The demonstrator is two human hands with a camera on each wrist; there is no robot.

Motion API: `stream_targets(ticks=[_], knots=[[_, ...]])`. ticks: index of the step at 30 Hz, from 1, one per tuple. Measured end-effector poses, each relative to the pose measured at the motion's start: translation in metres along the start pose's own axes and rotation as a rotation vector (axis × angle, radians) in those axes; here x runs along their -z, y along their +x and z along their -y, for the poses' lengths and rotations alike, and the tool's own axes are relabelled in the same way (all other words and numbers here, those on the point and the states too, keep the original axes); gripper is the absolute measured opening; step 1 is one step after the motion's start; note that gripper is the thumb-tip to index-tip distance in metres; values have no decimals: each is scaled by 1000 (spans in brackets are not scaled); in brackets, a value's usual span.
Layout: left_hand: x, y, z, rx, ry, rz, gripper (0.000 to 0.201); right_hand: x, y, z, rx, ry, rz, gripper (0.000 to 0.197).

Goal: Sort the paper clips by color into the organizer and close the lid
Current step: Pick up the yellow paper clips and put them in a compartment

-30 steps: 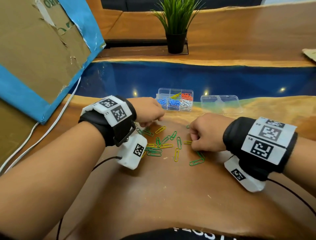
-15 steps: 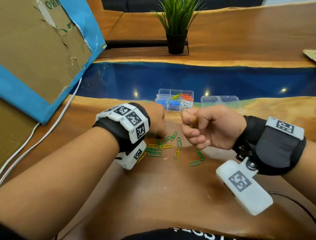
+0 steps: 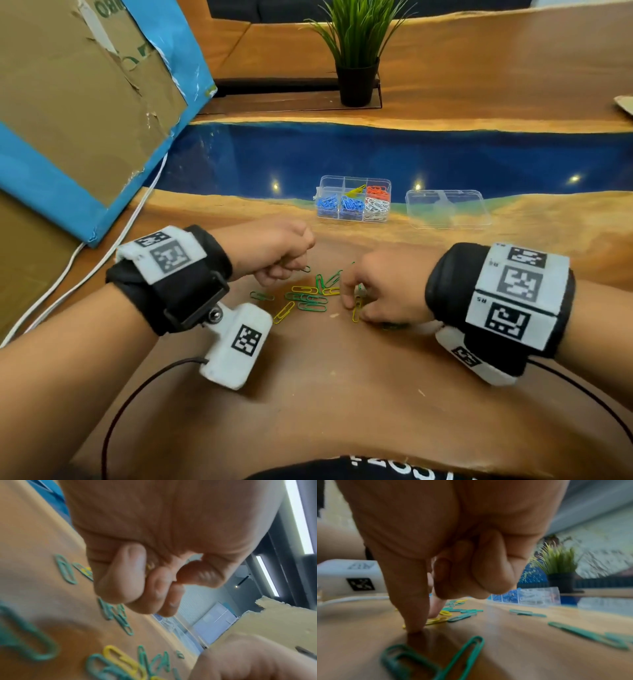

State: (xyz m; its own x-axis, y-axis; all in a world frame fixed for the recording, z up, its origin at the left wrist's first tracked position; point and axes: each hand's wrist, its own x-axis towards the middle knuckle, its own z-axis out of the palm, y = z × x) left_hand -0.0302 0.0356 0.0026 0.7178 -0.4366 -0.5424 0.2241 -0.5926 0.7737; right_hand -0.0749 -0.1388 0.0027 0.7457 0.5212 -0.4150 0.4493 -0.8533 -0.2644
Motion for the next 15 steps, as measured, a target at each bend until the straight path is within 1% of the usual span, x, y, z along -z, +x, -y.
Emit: stream_targets(ticks=[1, 2, 3, 4, 6, 8, 10, 11, 13, 15], knots=[[2, -4, 4, 10, 3, -7, 10, 1, 2, 1, -10, -27, -4, 7], [4, -9, 8, 21, 52, -11, 11, 2, 3, 2, -18, -42, -3, 7], [4, -13, 11, 29, 152, -13, 9, 2, 4, 3, -21, -53, 5, 7], [4, -17, 14, 29, 287, -18, 6, 3, 5, 3, -20, -59, 21, 6], [2, -24, 21, 20, 606, -43, 9, 3, 5, 4, -11, -59, 56, 5], [-3, -29, 23, -3, 822, -83, 13, 3, 5, 4, -1, -45, 76, 6], [-9, -30, 24, -34, 899, -130, 16, 3, 6, 5, 4, -27, 76, 8], [-12, -30, 24, -46, 919, -151, 14, 4, 8, 5, 3, -9, 62, 10], [-14, -28, 23, -62, 952, -178, 9, 5, 10, 5, -3, 64, 17, 15], [-16, -27, 20, -54, 973, -185, 10, 8, 12, 5, -17, 157, -22, 18]])
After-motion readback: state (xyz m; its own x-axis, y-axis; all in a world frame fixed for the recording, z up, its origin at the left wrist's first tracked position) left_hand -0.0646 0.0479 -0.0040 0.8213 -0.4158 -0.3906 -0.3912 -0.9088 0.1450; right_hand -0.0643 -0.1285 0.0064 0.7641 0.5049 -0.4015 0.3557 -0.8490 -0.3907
